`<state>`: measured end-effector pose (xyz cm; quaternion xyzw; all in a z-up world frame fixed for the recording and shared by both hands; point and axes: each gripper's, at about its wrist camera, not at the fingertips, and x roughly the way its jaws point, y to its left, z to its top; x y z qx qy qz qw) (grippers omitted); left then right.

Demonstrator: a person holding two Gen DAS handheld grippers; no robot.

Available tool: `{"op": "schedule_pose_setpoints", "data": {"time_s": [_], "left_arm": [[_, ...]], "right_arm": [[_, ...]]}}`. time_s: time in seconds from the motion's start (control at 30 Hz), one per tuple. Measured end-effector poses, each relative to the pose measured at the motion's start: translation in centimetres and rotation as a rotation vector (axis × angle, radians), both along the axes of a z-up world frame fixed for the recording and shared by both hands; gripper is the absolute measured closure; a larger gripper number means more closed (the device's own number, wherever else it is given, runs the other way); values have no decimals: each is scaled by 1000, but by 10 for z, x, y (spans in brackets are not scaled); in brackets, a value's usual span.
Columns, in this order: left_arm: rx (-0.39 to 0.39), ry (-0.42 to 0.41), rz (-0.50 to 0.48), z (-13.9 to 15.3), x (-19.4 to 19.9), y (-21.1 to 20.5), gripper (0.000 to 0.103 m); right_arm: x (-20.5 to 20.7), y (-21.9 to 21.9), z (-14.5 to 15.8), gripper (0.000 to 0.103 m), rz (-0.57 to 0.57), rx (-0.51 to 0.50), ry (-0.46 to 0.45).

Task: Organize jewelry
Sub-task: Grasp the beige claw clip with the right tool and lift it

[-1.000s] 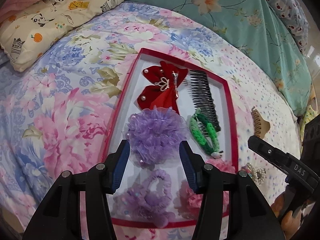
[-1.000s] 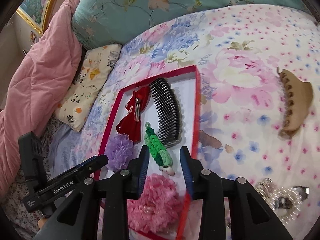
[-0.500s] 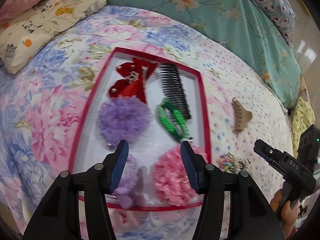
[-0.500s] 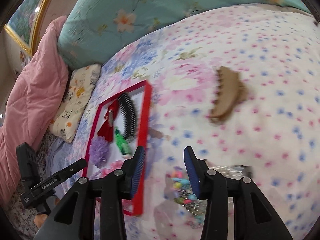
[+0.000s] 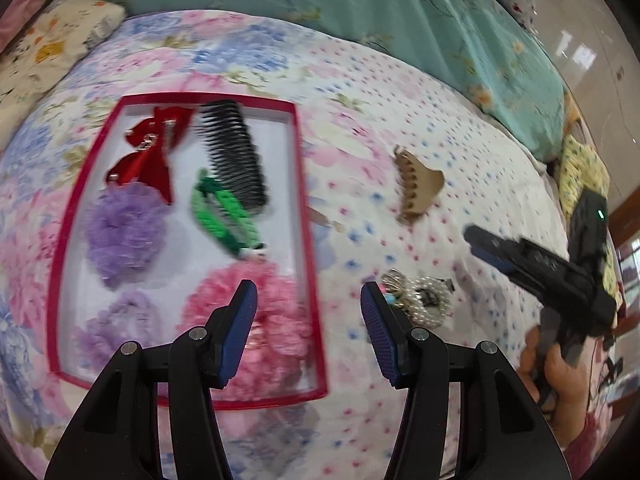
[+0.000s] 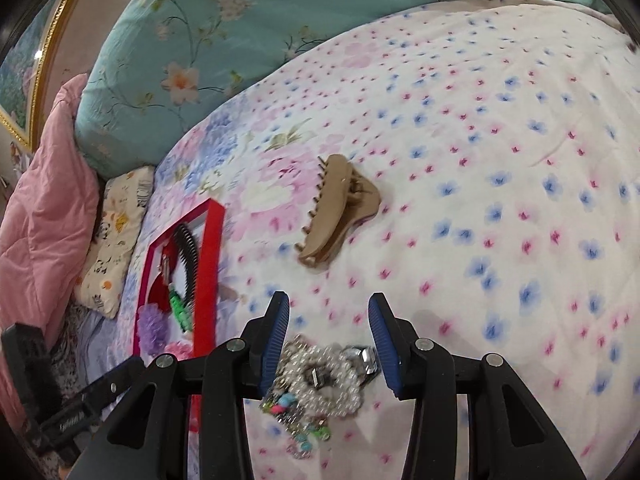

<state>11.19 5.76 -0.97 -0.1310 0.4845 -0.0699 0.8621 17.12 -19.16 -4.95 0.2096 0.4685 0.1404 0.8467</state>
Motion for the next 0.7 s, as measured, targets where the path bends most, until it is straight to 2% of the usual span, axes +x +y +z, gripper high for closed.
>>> {"op": "schedule_pose_setpoints", "data": {"time_s": [0.07,0.23,0.5,0.6,0.67,0.7], "left_arm": [[6,4,-19,-1,2,-8,50],[8,18,-65,-6,5,-25,50],[11,50,-97,-18,15,-40,50],[13,62,-100,-23,18,-42,50],[14,70,-104,-25,20,-43,50],[16,74,-109,-27,20,-44,50]], "right_arm": [[10,1,-1,53,-7,-15,-10],[42,2,-2,53,-21,-40,-37],[84,12,-27,48,2,-73,16],[90,22,-32,40,16,-90,18],[91,31,-31,29,32,-130,10],[92,38,-31,28,45,-172,11]]}}
